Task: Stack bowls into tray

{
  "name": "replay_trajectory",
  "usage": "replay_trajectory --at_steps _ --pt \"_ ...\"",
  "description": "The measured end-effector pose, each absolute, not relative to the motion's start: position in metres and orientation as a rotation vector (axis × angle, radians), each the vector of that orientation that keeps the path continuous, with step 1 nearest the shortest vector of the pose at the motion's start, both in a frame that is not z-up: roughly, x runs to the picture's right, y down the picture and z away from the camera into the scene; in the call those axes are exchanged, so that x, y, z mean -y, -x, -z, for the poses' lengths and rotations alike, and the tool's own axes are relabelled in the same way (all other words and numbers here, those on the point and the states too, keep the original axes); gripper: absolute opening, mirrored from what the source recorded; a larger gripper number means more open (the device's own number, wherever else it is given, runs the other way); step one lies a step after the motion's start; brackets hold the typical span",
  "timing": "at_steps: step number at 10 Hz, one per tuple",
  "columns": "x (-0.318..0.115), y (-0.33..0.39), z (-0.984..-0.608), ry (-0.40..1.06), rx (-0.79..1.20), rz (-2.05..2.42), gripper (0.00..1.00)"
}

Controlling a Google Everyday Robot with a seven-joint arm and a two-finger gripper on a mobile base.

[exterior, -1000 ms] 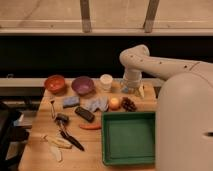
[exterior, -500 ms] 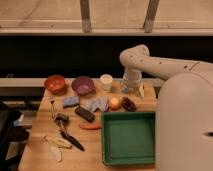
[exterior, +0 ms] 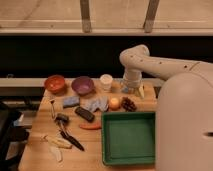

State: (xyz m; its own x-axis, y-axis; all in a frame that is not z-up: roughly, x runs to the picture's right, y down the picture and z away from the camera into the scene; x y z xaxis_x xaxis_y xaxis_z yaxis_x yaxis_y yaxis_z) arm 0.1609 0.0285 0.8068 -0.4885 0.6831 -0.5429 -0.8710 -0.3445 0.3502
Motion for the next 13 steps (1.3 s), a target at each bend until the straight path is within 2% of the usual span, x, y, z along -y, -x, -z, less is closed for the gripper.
replay_trajectory --at_steps 9,11,13 --pt "-0.026 -0.155 -0.805 0.38 -0.712 -1.945 0.8" --pt "-0.02 -0.14 -0.807 0.383 -0.662 -1.901 0.8" --pt "-0.007 -0.092 -0.814 0.403 -0.583 -1.826 0.8"
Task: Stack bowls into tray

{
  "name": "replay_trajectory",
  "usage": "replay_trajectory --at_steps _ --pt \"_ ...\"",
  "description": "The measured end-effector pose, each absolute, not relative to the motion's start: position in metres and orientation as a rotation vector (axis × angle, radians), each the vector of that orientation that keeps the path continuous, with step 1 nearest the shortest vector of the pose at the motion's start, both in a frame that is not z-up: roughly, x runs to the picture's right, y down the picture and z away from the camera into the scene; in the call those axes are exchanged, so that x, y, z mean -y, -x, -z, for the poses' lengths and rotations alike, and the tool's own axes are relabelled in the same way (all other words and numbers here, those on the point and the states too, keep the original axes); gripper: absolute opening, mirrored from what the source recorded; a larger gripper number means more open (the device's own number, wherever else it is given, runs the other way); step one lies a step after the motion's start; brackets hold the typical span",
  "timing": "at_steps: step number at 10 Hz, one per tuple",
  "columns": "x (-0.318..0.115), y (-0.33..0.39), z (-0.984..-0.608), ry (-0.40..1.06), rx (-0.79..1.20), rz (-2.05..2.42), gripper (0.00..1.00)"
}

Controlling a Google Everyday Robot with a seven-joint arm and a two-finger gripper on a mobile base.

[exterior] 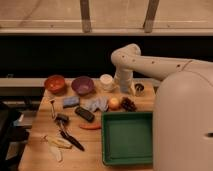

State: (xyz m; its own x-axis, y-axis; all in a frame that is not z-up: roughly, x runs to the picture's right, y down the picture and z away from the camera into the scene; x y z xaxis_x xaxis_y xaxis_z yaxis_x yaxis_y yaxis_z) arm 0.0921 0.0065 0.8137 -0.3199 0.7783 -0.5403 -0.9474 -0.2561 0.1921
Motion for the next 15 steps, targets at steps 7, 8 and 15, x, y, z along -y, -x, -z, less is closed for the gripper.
replay_trajectory --at_steps 7,8,15 --pt "0.037 0.071 -0.819 0.529 -0.325 -1.614 0.8" --pt "0.037 0.068 -0.819 0.526 -0.328 -1.615 0.8" --pt "0.039 0.08 -0.829 0.478 -0.289 -1.584 0.8"
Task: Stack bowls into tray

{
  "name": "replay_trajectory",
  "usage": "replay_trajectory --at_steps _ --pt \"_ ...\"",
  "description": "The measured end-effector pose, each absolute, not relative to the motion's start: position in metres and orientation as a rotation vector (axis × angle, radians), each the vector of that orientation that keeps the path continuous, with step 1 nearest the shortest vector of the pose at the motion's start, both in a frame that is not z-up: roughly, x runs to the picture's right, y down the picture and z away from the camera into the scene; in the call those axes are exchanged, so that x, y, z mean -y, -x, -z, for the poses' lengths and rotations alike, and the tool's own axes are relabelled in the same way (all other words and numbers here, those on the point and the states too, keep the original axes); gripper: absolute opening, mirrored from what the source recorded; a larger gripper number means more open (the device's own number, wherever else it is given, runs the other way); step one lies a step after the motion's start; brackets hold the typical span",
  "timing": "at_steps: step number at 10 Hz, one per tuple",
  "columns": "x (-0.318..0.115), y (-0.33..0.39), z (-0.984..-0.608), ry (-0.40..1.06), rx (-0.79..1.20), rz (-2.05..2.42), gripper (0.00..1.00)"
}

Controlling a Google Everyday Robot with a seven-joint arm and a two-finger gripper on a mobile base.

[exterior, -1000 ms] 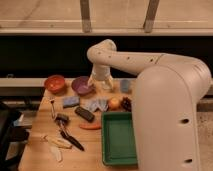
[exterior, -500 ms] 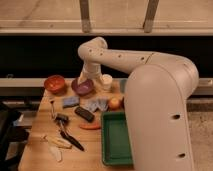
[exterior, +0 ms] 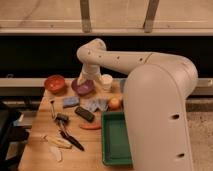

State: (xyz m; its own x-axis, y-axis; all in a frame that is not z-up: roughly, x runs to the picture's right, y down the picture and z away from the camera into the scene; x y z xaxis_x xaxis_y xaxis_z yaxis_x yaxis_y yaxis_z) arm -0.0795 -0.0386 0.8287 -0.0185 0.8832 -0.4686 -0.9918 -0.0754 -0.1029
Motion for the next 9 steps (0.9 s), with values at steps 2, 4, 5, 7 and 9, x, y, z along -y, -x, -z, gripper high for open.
replay_trajectory --at_steps 2,4,5,7,9 --pt "0.047 0.113 -0.841 0.452 -0.251 -1.538 0.8" --pt "0.058 0.158 -0.855 0.444 -0.213 -1.485 0.8" --pt "0.066 0.184 -0.863 0.448 -0.183 -1.459 0.8" --pt "0.084 0.23 -0.869 0.487 -0.06 -1.424 0.8" --pt "0.089 0.24 -0.869 0.497 -0.025 -1.415 0.8"
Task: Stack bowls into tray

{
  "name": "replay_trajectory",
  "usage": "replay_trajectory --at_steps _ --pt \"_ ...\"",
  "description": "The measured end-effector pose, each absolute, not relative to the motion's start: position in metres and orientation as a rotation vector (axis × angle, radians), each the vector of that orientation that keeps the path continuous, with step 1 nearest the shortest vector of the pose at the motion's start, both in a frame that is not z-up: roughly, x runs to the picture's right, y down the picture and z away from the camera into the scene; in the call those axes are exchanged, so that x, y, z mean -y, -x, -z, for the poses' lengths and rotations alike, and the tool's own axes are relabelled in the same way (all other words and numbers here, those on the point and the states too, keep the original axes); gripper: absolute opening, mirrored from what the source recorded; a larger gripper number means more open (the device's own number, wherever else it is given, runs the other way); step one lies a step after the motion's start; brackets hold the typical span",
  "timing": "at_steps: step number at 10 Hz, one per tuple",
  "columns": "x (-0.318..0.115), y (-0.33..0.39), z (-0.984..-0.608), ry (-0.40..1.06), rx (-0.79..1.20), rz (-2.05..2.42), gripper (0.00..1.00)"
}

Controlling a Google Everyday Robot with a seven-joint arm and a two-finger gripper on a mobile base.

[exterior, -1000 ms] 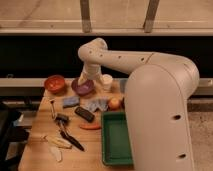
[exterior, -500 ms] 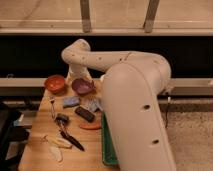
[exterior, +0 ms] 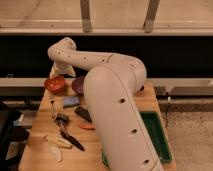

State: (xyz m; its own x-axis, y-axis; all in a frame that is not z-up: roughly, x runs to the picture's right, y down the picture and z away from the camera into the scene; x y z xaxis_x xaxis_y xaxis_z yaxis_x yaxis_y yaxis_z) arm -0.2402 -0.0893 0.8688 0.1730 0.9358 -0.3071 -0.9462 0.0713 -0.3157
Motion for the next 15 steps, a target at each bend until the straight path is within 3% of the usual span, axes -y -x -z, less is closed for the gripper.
replay_trajectory --at_steps 4,9,15 --pt "0.088 0.239 -0.872 0.5 -0.036 -1.419 0.8" --pt "0.061 0.284 -0.93 0.638 0.006 -1.384 0.8" --pt "0.042 0.293 -0.952 0.717 0.003 -1.379 0.8"
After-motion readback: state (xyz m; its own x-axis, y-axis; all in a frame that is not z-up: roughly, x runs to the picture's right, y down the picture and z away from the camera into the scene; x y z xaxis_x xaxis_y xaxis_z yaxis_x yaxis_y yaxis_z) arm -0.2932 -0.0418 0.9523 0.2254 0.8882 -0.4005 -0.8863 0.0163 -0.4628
